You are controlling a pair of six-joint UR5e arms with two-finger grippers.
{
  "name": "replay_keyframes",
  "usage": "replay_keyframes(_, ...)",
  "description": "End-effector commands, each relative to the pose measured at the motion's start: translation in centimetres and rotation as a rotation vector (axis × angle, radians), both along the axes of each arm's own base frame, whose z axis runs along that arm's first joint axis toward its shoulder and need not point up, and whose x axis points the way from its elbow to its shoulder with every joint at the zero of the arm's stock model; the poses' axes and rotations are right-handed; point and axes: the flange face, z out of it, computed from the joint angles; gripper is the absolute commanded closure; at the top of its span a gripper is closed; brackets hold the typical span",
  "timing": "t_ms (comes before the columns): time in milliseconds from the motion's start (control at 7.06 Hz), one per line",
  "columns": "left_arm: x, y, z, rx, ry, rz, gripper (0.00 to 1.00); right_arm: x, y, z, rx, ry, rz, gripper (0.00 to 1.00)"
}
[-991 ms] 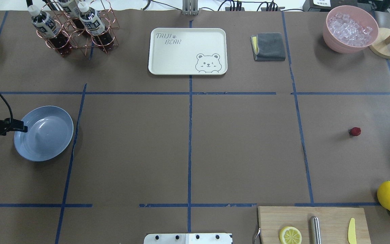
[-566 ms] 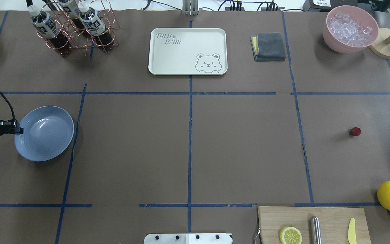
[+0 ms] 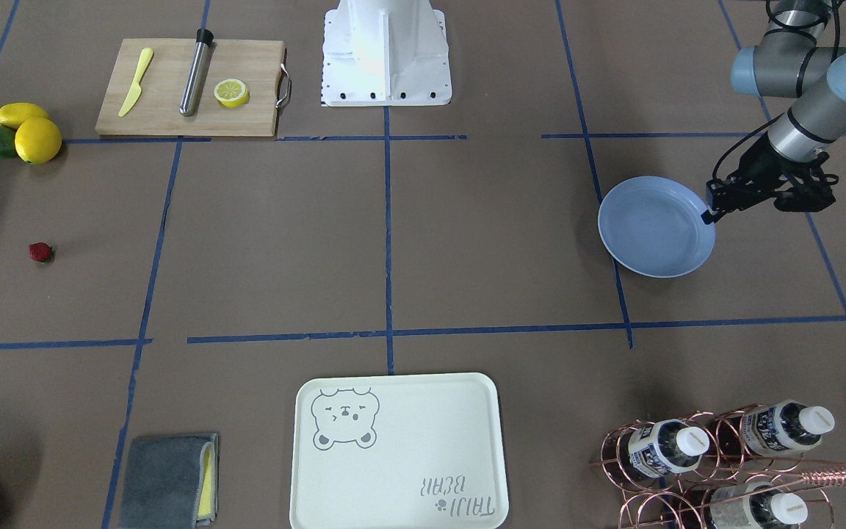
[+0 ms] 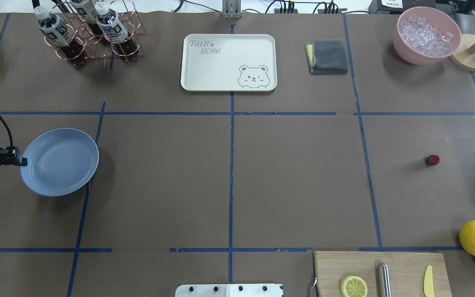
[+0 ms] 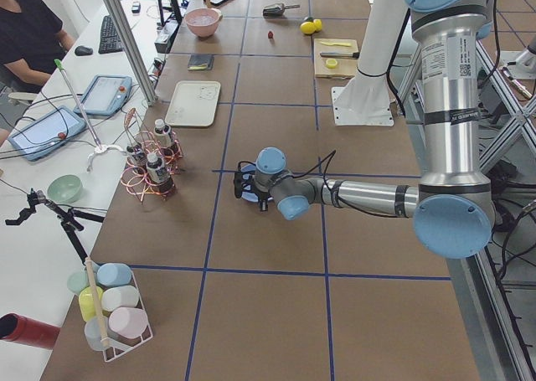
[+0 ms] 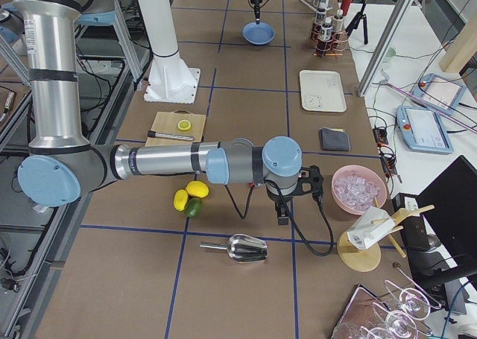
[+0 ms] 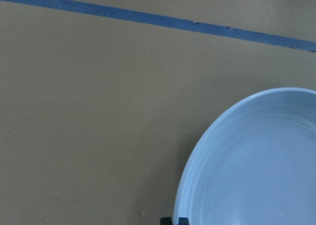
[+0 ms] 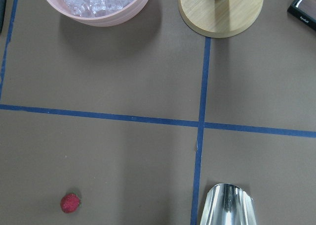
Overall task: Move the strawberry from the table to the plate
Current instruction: 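Move the left gripper to the rim of the light blue plate, then push the light blue plate with the left gripper toward the table center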
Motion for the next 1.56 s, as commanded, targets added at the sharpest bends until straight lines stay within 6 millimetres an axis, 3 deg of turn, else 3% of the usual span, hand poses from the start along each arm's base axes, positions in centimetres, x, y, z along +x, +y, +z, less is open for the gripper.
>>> replay_keyframes(0,-0.6,-3.7,-6.9,-0.010,0.048,-0.029,1.00,-0.8,-0.1,0.1,-0.004,0.000,-0.014,0.00)
replay_keyframes(142,0.9,-6.6,-12.2,-0.029,0.034,-0.076,1.00,-2.5,-0.5,-0.4,-0.030,0.000,-0.010,0.00)
replay_keyframes(283,3.0,-8.1,-16.8,-0.073,0.057,-0.157,1.00,-4.7,-1.1,-1.1,-0.044,-0.007,0.019,0.00)
replay_keyframes(566,14.1,-4.6,-24.5,-0.194,0.147,-0.187,1.00,-10.2,-1.7,-3.3,-0.067,-0.049,0.092,0.00)
replay_keyframes(850,24.1,-0.1,-31.5,-0.282,0.160,-0.211,1.00,-15.1,-0.9,-4.3,-0.073,-0.022,0.058,0.00)
replay_keyframes(991,27.5,2.5,-32.3,-0.291,0.153,-0.213,1.00,-16.8,-0.2,-5.4,-0.083,-0.030,0.047,0.00)
replay_keyframes(1133,30.3,3.8,-32.8,-0.293,0.148,-0.218,1.00,-18.6,0.4,-6.5,-0.100,-0.032,0.047,0.00)
replay_keyframes(1274,32.8,4.6,-32.0,-0.290,0.119,-0.226,1.00,-20.1,0.9,-6.7,-0.101,-0.026,0.024,0.00)
replay_keyframes(1416,33.6,5.1,-31.5,-0.285,0.106,-0.226,1.00,-20.8,1.1,-6.9,-0.102,-0.023,0.020,0.00)
